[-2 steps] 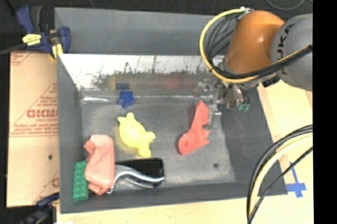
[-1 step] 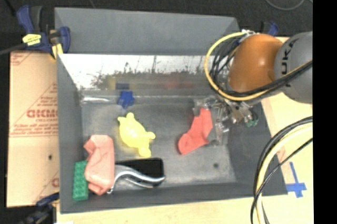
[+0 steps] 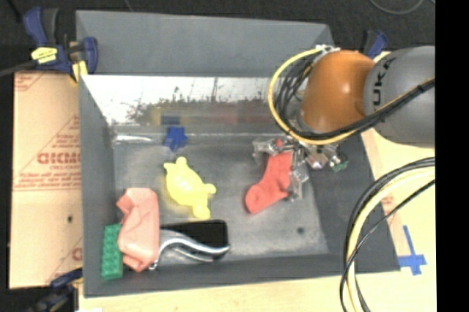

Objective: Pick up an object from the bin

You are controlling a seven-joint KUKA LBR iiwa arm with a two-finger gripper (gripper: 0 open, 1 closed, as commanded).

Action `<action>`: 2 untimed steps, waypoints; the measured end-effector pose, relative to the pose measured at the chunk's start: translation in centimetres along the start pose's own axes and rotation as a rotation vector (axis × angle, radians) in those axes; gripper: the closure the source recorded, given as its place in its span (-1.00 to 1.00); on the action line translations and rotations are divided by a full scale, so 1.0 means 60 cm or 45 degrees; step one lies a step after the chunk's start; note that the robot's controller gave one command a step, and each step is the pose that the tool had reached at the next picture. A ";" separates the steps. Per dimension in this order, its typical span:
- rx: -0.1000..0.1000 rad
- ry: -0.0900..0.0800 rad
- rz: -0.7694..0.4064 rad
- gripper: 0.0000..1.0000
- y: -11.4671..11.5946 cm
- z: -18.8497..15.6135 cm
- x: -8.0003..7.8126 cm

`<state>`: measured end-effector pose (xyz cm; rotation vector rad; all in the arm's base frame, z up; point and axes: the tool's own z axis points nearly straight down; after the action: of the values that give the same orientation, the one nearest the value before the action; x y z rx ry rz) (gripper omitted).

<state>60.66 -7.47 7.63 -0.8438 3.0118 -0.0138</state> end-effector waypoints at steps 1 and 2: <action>-0.007 0.003 -0.048 1.00 0.035 0.008 0.035; -0.007 0.003 -0.048 1.00 0.035 0.008 0.035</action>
Offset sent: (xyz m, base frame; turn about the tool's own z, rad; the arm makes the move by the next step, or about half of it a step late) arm 0.0000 0.0000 0.0000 0.0000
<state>57.79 -6.77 7.08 -0.9019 2.9994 -0.0068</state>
